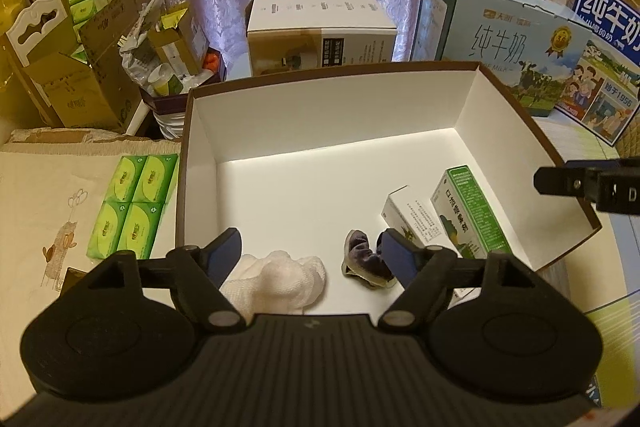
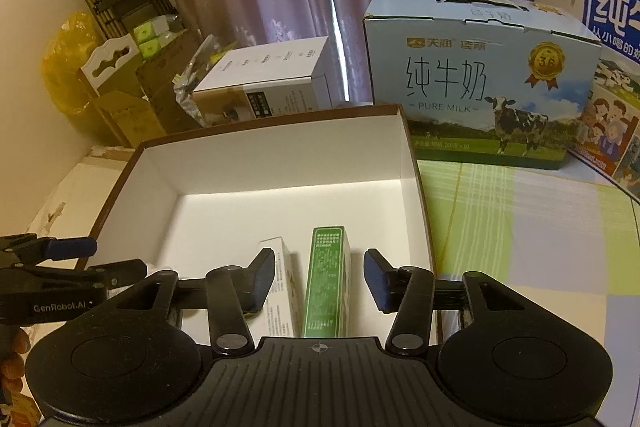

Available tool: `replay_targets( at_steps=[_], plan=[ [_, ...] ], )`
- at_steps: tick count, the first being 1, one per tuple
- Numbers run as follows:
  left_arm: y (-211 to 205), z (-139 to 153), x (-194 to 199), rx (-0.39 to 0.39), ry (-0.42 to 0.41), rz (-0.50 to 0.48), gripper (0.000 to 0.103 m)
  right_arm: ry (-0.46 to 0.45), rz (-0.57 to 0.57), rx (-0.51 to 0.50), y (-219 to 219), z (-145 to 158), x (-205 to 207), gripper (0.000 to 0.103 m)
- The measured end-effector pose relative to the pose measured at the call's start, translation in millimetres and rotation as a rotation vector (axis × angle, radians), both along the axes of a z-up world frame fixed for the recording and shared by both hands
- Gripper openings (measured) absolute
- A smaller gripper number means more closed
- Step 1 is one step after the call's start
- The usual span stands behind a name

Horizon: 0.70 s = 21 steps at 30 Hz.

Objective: Organize objects
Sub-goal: 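Open both grippers to release the towel and green box inside, then withdraw both tools from the box toward the remaining table items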

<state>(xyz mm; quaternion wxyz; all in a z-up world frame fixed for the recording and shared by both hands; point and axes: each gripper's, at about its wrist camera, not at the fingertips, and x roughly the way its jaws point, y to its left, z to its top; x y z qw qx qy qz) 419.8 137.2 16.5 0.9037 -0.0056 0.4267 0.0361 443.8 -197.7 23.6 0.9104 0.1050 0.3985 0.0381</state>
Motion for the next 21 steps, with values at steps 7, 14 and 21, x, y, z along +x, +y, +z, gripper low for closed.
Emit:
replay_targets(
  at_steps=[7, 14, 21],
  plan=[
    [-3.6, 16.2, -15.7, -0.012, -0.038, -0.014, 0.078, -0.008, -0.008, 0.017, -1.7, 9.5, -19.2, 0.048],
    [-1.7, 33.3, -46.4, -0.012, -0.081, -0.022, 0.084, -0.047, -0.041, 0.050, -8.0, 22.9, -51.5, 0.050],
    [5.8, 42.6, -81.8, -0.023, -0.094, -0.007, 0.085, -0.059, -0.074, 0.078, -12.4, 31.9, -81.5, 0.060]
  ],
)
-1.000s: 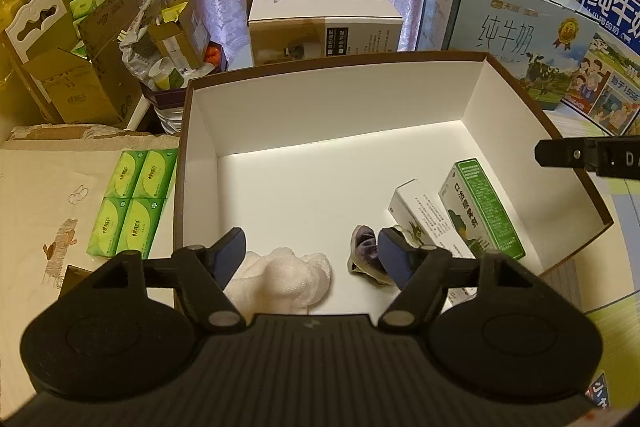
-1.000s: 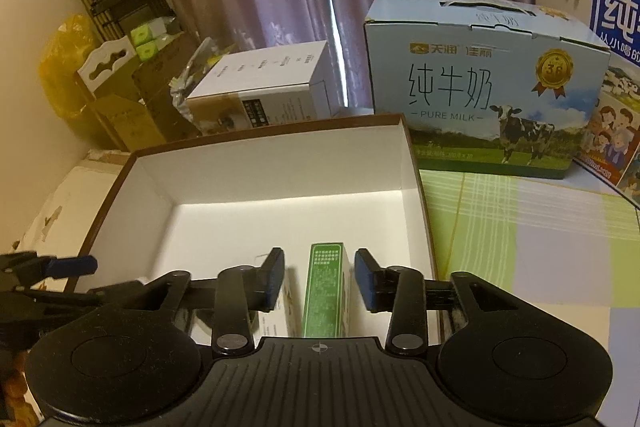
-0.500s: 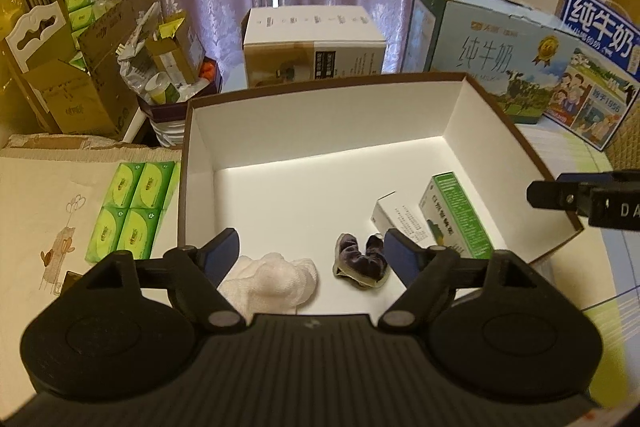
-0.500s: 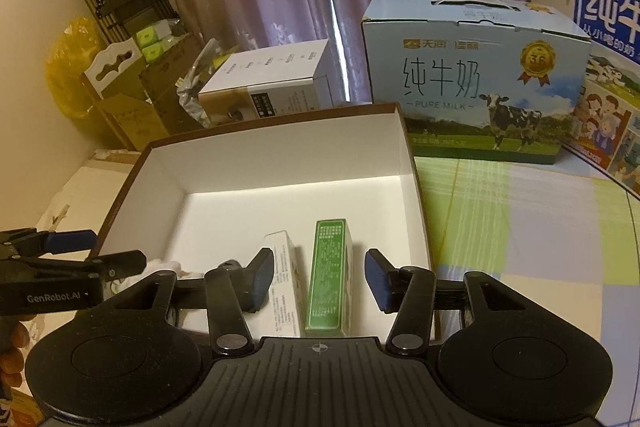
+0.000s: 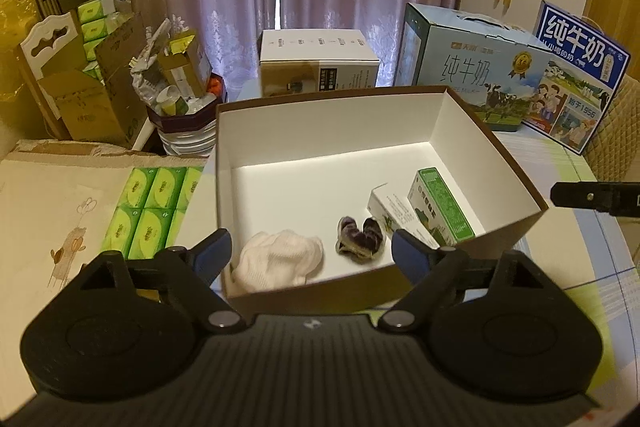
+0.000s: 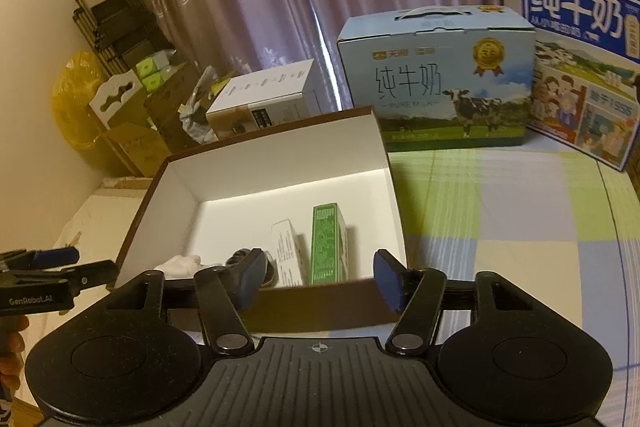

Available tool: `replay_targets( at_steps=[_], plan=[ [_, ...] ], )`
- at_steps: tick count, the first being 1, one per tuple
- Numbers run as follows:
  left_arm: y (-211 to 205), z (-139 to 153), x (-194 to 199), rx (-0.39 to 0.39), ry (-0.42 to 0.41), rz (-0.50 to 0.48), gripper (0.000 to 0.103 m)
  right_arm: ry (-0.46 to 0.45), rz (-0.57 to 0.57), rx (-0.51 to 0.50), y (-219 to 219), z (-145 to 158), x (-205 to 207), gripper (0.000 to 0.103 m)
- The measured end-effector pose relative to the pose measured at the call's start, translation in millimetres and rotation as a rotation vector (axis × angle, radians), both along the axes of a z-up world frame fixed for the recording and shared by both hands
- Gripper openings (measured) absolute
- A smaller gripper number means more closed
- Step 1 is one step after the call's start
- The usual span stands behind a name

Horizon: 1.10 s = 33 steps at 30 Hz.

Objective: Organize objects
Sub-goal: 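Withdraw both tools from the box toward the remaining table items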

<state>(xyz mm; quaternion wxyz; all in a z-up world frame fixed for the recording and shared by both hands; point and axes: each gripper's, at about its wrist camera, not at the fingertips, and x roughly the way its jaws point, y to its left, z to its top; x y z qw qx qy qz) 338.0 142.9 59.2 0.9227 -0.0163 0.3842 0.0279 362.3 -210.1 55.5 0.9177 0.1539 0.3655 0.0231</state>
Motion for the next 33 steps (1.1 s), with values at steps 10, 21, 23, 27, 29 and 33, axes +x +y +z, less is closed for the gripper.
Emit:
replay_targets(
  at_steps=[10, 21, 23, 27, 29, 33],
  plan=[
    [3.2, 0.5, -38.1, -0.020, 0.007, 0.006, 0.087, -0.020, -0.002, 0.011, 4.6, 9.4, -31.6, 0.072],
    [1.5, -7.9, -62.8, -0.040, 0.032, 0.011, 0.090, 0.031, 0.013, 0.008, 16.4, -5.6, -60.3, 0.074],
    [0.6, -10.0, -66.4, -0.043, 0.037, 0.008, 0.090, 0.046, 0.008, 0.010, 16.5, -10.4, -65.9, 0.074],
    [-3.5, -13.7, -72.4, -0.049, 0.051, -0.002, 0.090, 0.074, 0.005, 0.011, 17.1, -19.0, -76.6, 0.074],
    [-6.1, -16.0, -74.8, -0.049, 0.059, -0.008, 0.090, 0.089, 0.001, 0.017, 15.9, -22.6, -80.9, 0.074],
    [-10.1, -22.5, -79.2, -0.051, 0.082, -0.019, 0.090, 0.107, -0.007, 0.027, 14.1, -28.4, -88.8, 0.074]
  ],
)
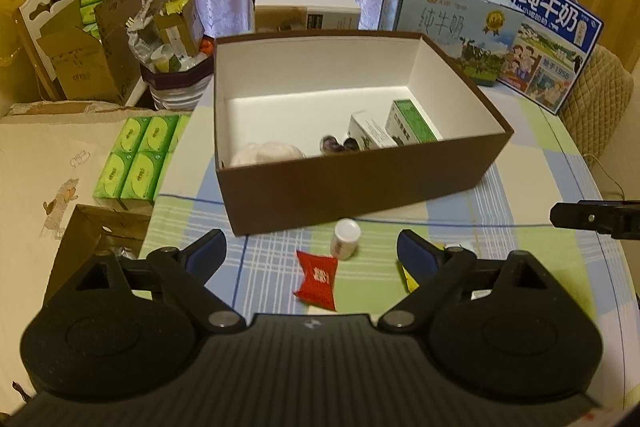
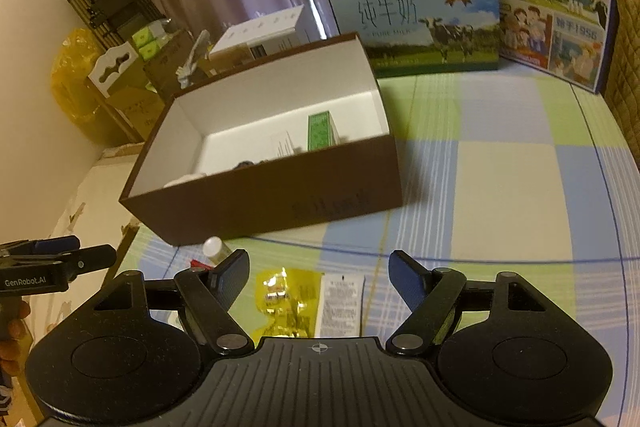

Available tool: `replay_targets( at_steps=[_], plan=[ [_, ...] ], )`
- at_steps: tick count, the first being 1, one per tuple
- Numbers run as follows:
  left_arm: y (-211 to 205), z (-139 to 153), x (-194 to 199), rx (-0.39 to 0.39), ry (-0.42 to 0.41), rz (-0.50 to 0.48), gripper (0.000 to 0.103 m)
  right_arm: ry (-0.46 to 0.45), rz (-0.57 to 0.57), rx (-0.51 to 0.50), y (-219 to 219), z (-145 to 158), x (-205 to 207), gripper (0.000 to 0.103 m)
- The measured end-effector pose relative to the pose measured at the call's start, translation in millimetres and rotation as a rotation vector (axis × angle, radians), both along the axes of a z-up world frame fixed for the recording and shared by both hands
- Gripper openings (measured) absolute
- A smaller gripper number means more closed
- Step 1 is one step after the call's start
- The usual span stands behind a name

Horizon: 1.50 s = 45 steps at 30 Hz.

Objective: Organize objects
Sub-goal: 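Withdraw both tools from the box toward the remaining table items, then grasp the white plastic handle with the left gripper while the right grasps the white tube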

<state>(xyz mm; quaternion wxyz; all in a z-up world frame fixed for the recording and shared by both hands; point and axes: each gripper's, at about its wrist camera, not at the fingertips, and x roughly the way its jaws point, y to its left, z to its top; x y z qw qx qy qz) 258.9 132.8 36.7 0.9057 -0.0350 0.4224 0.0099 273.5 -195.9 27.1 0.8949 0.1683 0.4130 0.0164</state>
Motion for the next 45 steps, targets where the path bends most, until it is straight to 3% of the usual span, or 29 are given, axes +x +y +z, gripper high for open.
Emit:
replay_targets(
  at_steps=[24, 45],
  plan=[
    [-30.2, -70.3, -17.3, -0.035, 0.188, -0.088, 0.091, 0.165, 0.030, 0.000, 16.3, -52.9, -20.9, 0.074],
    [-46.7, -120.0, 17.8, 0.018, 0.288, -0.097, 0.096, 0.221, 0.003, -0.007, 11.5, -73.3, -22.8, 0.074]
  ],
)
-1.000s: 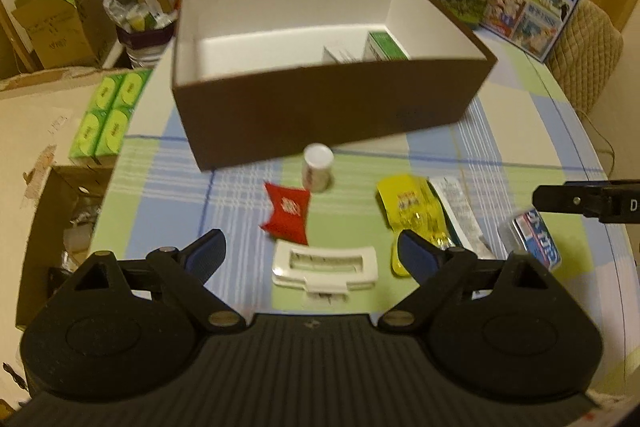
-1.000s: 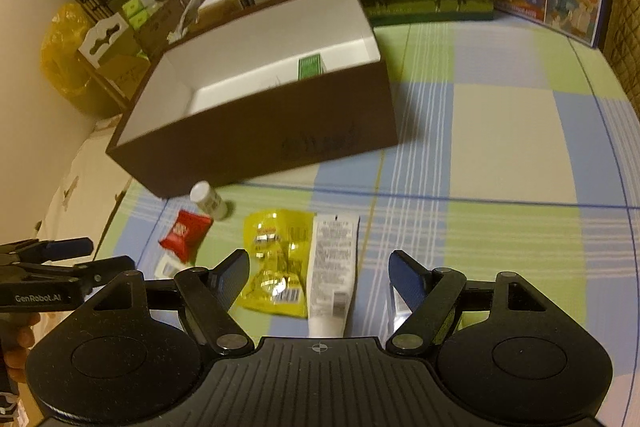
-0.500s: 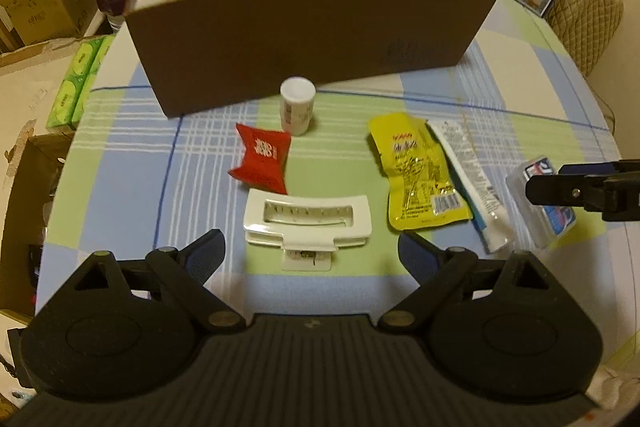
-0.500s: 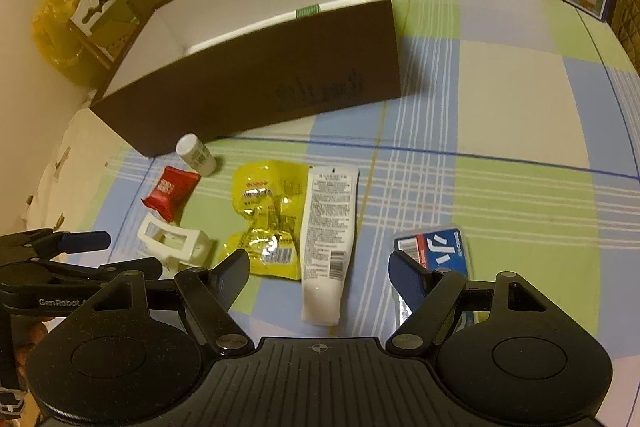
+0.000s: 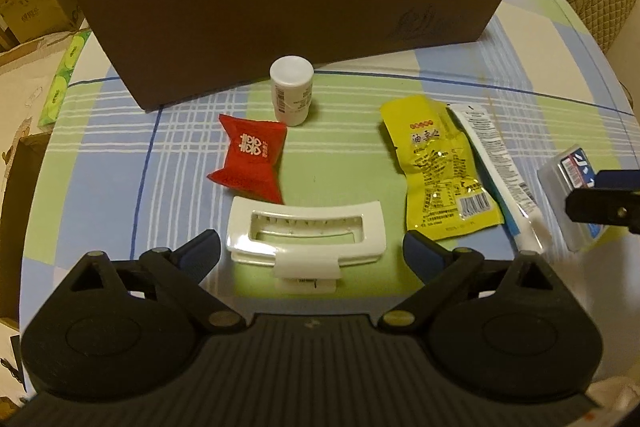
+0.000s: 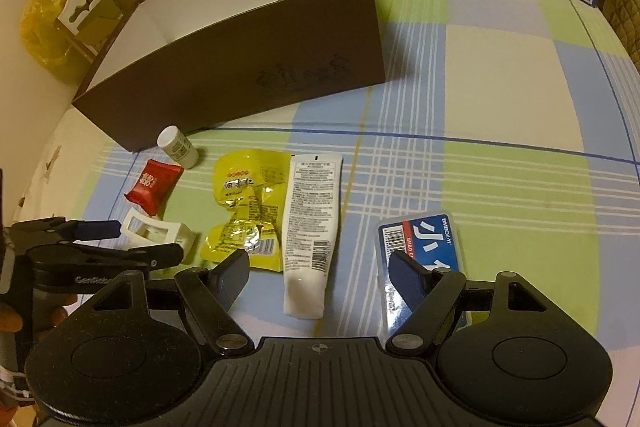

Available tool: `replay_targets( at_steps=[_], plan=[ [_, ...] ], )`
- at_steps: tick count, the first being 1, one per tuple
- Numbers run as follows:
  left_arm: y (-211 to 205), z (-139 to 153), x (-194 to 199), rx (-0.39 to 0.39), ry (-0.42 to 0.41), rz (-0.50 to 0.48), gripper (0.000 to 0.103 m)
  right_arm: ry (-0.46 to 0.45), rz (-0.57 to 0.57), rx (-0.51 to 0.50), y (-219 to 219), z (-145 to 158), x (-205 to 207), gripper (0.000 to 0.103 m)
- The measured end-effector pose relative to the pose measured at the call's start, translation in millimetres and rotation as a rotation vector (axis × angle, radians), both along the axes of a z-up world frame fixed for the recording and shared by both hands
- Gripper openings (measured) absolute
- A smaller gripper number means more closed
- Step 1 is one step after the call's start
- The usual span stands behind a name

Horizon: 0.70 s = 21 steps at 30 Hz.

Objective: Organize objects
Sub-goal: 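Grasp the white plastic handle with the left gripper while the right grasps the white tube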

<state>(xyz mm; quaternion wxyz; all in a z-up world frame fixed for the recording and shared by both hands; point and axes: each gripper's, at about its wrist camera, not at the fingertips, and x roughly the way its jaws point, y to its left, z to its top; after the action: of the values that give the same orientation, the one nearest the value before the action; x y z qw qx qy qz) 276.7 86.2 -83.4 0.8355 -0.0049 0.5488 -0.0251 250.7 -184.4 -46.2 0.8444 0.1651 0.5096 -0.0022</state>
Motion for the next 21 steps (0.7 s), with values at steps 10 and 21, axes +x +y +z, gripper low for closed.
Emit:
replay_targets(
  at_steps=[10, 21],
  plan=[
    [-0.7, -11.1, 10.8, 0.020, -0.002, 0.013, 0.088, 0.001, 0.006, 0.001, 0.7, -3.0, 1.2, 0.074],
    [7.9, -4.3, -0.4, 0.039, -0.032, 0.019, 0.085, 0.002, 0.044, -0.003, 8.8, -12.7, 6.6, 0.074]
  ],
)
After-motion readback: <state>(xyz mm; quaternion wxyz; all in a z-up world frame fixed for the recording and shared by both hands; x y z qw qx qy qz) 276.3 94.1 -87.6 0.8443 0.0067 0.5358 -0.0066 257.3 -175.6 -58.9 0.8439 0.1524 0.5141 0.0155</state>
